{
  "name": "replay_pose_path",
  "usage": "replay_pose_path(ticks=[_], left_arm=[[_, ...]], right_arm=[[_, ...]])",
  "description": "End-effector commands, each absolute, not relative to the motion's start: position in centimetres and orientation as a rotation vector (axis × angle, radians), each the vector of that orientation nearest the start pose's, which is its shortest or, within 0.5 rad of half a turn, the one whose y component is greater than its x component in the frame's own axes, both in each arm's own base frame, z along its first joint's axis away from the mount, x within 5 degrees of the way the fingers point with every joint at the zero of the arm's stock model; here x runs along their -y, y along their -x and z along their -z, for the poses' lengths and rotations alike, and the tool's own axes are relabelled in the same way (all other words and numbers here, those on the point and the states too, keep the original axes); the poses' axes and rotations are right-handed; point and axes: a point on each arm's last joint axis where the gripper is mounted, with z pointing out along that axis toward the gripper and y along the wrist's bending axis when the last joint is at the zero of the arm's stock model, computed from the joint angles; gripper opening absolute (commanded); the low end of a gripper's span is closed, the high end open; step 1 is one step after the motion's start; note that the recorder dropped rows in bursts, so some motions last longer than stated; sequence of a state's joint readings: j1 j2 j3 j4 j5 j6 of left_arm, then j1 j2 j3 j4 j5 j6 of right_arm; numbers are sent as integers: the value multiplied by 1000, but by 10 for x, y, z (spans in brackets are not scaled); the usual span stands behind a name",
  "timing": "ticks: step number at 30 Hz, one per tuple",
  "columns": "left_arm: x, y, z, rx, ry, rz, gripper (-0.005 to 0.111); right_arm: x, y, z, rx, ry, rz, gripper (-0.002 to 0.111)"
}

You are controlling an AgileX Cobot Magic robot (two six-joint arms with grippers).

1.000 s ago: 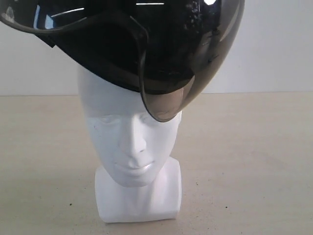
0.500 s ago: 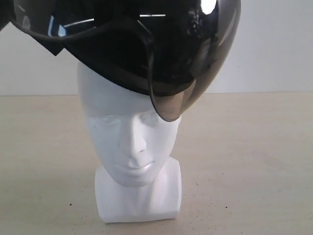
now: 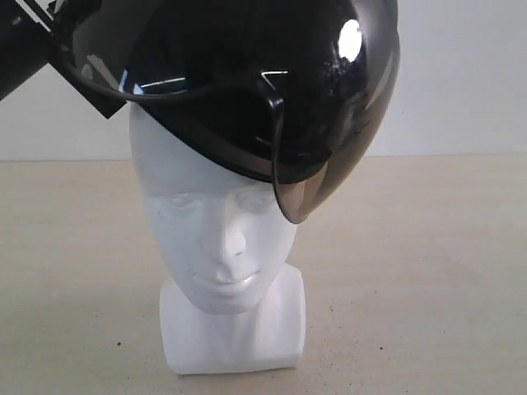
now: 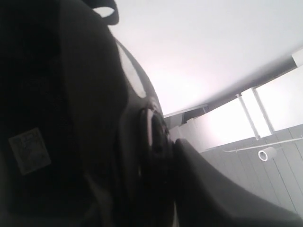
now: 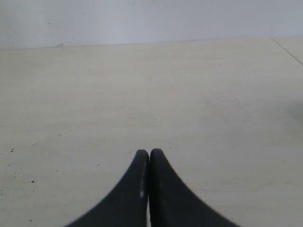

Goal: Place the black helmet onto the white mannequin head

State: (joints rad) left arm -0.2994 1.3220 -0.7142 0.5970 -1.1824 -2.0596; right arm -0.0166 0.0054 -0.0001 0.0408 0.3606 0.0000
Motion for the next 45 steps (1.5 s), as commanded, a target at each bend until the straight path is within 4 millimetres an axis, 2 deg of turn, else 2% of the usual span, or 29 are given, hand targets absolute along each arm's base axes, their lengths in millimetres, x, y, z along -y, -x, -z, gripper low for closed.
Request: replay_pose_path(ticks=[1, 7, 20, 35, 45], left_arm=[[110, -243, -342, -1301, 376, 1971, 4], [97, -246, -341, -1314, 355, 1940, 4], [99, -247, -334, -1394, 328, 1870, 4], [97, -249, -334, -1390, 357, 1845, 4], [81, -252, -336, -1363, 366, 1811, 4]], right_arm=[[-1, -53, -181, -1838, -40, -32, 0], [-1, -53, -181, -1838, -40, -32, 0], [-1, -53, -181, -1838, -40, -32, 0], [-1, -53, -181, -1838, -40, -32, 0], [-1, -53, -181, -1838, -40, -32, 0]])
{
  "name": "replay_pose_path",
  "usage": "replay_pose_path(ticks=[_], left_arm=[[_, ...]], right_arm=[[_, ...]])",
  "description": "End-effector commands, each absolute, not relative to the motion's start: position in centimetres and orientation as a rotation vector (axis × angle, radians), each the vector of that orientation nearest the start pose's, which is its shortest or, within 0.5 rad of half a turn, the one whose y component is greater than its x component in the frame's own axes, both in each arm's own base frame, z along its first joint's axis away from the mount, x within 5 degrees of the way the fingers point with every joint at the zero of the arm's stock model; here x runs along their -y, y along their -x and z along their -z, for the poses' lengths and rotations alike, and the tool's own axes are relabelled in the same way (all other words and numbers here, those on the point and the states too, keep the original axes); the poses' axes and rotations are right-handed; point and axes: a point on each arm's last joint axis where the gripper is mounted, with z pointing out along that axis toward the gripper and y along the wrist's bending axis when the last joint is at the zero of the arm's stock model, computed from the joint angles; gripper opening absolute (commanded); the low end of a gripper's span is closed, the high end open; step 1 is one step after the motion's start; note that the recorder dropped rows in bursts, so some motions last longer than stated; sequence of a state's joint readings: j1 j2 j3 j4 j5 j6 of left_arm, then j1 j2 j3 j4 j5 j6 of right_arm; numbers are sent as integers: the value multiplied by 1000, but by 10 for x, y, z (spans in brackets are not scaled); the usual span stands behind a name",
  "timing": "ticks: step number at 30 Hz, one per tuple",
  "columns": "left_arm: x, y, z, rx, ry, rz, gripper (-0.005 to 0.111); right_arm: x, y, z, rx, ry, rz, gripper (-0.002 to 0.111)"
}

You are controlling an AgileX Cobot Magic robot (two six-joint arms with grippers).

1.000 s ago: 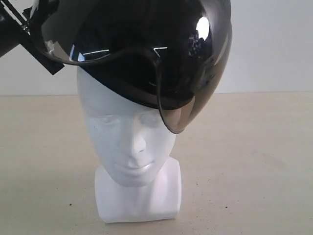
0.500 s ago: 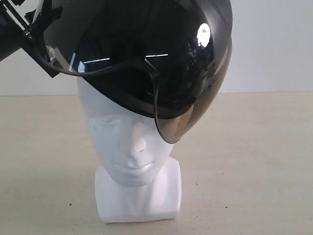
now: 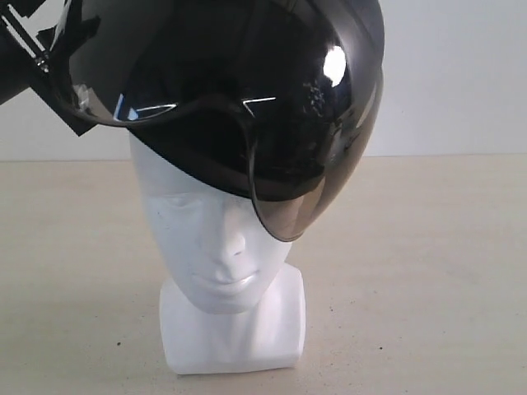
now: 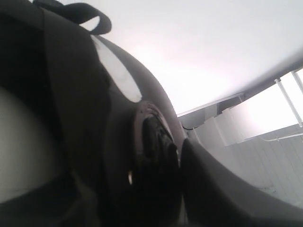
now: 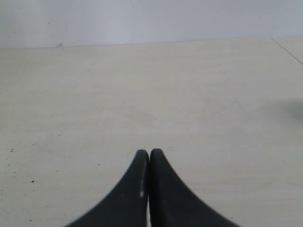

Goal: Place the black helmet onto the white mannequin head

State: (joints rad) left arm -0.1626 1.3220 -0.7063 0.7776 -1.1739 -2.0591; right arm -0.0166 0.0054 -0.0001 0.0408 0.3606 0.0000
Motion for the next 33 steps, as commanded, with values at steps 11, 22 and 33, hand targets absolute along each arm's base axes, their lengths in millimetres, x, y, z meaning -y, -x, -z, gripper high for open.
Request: replay_pose_path(ticks=[11, 22, 33], left_arm=[[80, -252, -335, -1372, 360, 1795, 4], [77, -247, -312, -1421, 425, 1754, 4], [76, -248, -306, -1454, 434, 1681, 4]], right_arm=[[-1, -53, -181, -1838, -40, -32, 0], [-1, -53, -181, -1838, -40, -32, 0], [-1, -53, -181, -1838, -40, -32, 0]])
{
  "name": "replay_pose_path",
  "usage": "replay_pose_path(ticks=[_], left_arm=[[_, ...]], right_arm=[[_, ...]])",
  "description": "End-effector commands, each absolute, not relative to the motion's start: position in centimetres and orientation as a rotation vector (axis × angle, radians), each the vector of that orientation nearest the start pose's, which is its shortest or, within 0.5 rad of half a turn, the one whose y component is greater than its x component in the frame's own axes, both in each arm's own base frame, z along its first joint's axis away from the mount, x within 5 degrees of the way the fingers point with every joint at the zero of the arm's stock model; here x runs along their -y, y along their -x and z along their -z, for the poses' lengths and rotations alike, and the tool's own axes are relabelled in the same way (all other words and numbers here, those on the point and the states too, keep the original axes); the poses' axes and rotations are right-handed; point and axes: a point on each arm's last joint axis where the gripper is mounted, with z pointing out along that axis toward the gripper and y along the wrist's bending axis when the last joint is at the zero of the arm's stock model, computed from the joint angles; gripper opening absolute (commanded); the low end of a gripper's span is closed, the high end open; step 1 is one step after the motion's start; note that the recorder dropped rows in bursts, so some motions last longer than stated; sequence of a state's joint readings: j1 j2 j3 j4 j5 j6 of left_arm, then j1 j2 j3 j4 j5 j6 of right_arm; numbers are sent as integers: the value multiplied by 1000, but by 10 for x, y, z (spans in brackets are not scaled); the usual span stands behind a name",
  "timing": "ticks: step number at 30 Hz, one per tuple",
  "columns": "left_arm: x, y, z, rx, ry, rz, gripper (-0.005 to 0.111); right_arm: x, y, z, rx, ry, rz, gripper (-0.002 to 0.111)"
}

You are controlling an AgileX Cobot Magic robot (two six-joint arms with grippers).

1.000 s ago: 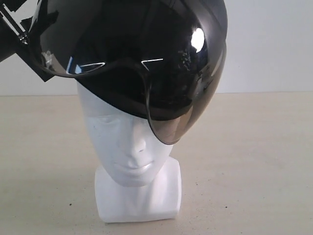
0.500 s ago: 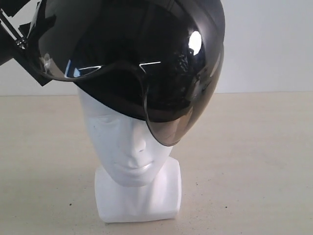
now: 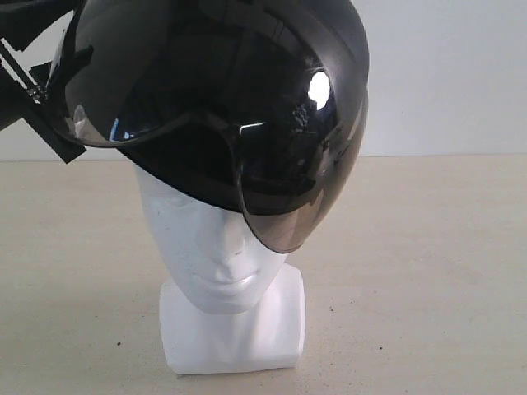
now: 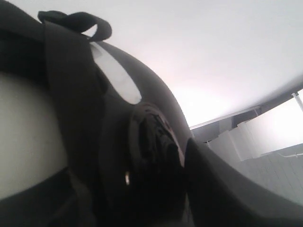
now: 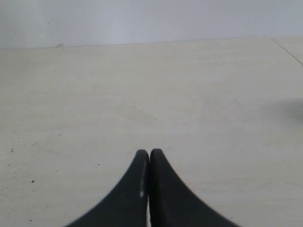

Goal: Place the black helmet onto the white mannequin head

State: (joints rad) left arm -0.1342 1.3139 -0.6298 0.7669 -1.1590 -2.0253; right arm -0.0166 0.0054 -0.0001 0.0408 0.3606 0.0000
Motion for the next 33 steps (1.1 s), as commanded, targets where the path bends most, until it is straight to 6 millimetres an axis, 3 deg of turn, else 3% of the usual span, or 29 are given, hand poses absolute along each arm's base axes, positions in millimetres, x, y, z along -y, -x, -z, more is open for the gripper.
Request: replay_pose_path(ticks=[1, 13, 33], left_arm=[[76, -248, -305, -1458, 436, 1672, 4], [58, -244, -289, -1457, 514, 1633, 4], [58, -238, -267, -1578, 497, 1521, 4]], right_arm=[[-1, -53, -181, -1838, -40, -32, 0], [-1, -53, -181, -1838, -40, -32, 0], [-1, -53, -181, -1838, -40, -32, 0]])
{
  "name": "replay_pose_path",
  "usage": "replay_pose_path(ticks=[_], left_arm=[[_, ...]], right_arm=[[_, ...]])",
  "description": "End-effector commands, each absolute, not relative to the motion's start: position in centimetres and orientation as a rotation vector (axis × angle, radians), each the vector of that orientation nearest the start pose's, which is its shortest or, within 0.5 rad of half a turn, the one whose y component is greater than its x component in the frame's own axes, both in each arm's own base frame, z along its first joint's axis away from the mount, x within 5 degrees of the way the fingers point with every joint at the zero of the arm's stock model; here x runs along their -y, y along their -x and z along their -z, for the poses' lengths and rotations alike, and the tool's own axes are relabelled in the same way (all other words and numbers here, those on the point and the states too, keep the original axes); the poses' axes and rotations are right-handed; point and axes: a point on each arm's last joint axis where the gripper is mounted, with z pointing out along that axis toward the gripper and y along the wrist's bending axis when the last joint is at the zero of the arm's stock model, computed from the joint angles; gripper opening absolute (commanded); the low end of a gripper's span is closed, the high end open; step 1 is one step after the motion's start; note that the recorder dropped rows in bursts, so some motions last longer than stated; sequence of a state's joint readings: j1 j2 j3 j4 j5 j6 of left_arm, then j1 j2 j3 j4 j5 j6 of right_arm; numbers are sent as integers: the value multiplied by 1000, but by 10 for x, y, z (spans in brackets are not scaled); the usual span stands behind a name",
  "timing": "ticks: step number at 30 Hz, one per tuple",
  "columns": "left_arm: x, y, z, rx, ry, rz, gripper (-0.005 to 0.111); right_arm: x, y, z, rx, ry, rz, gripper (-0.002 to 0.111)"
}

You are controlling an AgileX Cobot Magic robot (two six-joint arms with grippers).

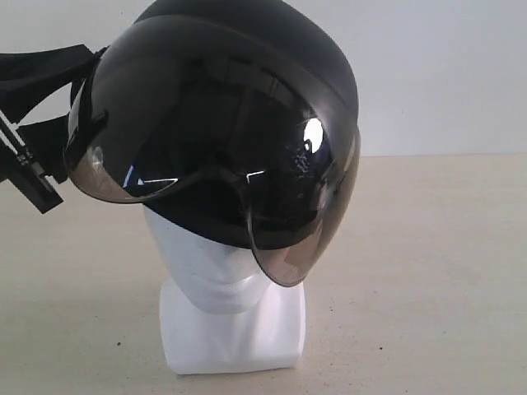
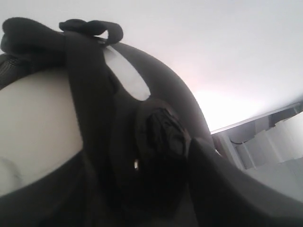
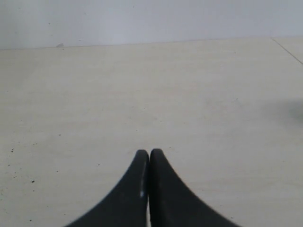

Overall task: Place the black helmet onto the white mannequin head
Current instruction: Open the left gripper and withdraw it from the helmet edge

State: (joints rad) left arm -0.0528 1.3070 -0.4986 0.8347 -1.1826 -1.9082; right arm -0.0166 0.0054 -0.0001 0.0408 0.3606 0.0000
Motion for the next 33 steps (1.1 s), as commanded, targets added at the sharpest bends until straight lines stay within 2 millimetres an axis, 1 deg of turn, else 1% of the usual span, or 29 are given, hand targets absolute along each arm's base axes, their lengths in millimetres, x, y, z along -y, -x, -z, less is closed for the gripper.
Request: replay_pose_path(ticks=[1, 3, 7, 12, 15, 16, 17, 18, 19, 20, 22, 24, 26, 33], left_arm=[[58, -238, -265, -1594, 501, 1507, 4], [58, -238, -263, -1621, 504, 1482, 4], [59, -238, -258, -1677, 473, 1436, 4], [59, -238, -251, -1765, 424, 1330, 4], [60, -237, -248, -1793, 395, 1305, 4], [58, -237, -245, -1831, 367, 1245, 4], [56, -236, -243, -1856, 346, 1194, 4], [46, -234, -238, -1927, 318, 1043, 4], [39, -233, -237, -1952, 326, 981, 4], [25, -227, -232, -1977, 378, 882, 4], [12, -216, -232, -1950, 403, 820, 4], [8, -206, -233, -1907, 460, 819, 4], [7, -200, -237, -1864, 484, 829, 4], [9, -196, -244, -1838, 454, 832, 4]], right_arm=[[-1, -53, -181, -1838, -40, -32, 0], [-1, -53, -181, -1838, -40, -32, 0], [-1, -53, -181, -1838, -40, -32, 0], [-1, -53, -181, -1838, -40, -32, 0], [-1, -53, -181, -1838, -40, -32, 0], [-1, -53, -181, -1838, -40, -32, 0], [-1, -53, -181, -1838, -40, -32, 0], [-1, -53, -181, -1838, -40, -32, 0], [-1, -53, -181, -1838, -40, -32, 0], [-1, -53, -181, -1838, -40, -32, 0], [-1, -53, -181, -1838, -40, -32, 0], [-1, -53, -181, -1838, -40, -32, 0], [-1, -53, -181, -1838, -40, -32, 0], [-1, -53, -181, -1838, -40, -32, 0]])
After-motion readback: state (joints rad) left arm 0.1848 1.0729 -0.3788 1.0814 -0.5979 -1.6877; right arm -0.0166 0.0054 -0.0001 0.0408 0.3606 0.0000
